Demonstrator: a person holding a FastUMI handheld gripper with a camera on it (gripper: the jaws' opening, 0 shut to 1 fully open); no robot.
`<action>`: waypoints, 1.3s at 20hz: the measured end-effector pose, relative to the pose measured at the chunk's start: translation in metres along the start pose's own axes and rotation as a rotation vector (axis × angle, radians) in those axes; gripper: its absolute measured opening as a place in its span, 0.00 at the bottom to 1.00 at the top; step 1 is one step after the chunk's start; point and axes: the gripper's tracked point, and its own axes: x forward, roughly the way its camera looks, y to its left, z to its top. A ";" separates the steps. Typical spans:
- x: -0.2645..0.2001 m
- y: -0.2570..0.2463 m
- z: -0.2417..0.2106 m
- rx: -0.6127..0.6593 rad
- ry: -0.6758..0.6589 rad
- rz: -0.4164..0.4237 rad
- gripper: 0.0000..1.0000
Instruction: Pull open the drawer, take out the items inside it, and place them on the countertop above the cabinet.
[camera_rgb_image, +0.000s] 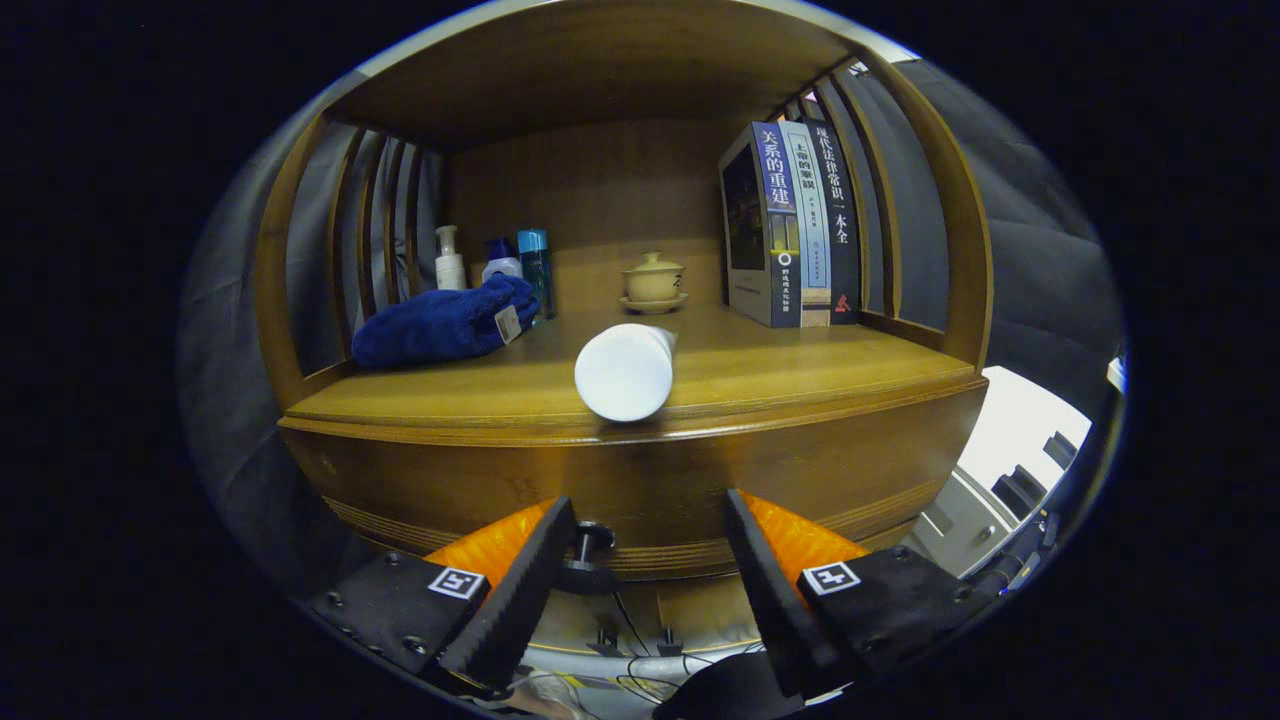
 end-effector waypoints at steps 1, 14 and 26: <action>-0.002 -0.003 0.003 0.000 -0.001 -0.016 1.00; -0.046 -0.096 0.135 0.004 -0.213 -0.111 0.99; -0.052 -0.135 0.188 -0.017 -0.273 -0.190 0.98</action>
